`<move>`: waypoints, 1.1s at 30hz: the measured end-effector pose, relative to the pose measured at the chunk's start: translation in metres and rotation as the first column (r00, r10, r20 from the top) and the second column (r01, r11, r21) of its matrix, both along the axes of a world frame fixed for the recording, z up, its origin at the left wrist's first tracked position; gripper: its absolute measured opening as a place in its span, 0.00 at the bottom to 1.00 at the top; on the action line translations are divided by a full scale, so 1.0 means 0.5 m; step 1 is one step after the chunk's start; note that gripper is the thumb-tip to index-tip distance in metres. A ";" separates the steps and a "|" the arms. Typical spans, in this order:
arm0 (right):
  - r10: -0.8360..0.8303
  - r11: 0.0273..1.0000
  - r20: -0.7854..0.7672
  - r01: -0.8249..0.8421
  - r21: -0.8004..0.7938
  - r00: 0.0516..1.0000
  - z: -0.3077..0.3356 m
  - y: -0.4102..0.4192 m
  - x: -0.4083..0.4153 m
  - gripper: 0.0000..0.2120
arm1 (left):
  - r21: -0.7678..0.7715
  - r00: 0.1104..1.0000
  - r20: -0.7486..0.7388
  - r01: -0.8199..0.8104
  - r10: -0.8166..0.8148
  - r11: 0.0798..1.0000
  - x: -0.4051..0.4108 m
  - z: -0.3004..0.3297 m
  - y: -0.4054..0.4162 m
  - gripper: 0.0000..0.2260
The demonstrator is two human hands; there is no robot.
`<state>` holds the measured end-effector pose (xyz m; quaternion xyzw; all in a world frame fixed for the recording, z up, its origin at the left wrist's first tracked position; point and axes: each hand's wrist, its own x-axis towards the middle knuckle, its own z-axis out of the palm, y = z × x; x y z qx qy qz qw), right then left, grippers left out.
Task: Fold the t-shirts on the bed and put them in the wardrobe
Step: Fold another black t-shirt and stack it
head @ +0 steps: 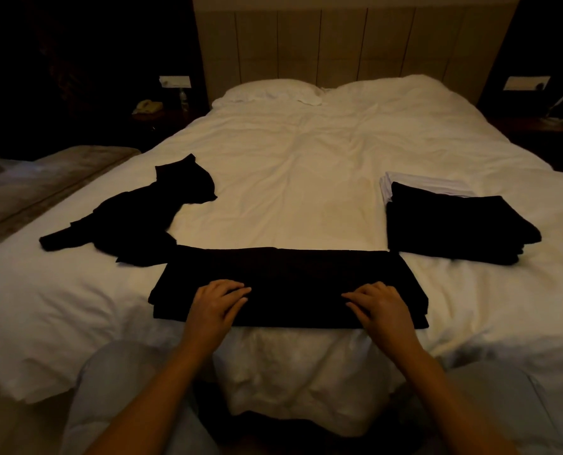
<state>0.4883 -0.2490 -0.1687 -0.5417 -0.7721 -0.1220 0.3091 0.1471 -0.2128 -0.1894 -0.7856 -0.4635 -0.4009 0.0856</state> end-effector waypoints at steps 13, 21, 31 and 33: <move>-0.088 0.967 -0.128 0.054 -0.249 0.988 0.045 0.005 -0.032 0.20 | -0.164 0.999 -0.012 -0.033 0.032 0.986 0.035 0.044 0.014 0.22; -0.202 0.888 -0.078 0.149 -0.435 0.976 0.087 0.159 -0.055 0.26 | -0.422 0.982 -0.119 -0.182 0.145 0.888 0.048 0.100 0.155 0.21; -0.201 0.871 0.294 0.308 -0.384 0.934 0.065 0.220 -0.017 0.28 | -0.480 0.972 -0.198 -0.211 0.129 0.851 0.009 0.073 0.221 0.18; -0.201 0.864 0.295 0.310 -0.396 0.934 0.064 0.220 -0.006 0.27 | -0.478 0.969 -0.221 -0.207 0.111 0.854 -0.009 0.070 0.231 0.21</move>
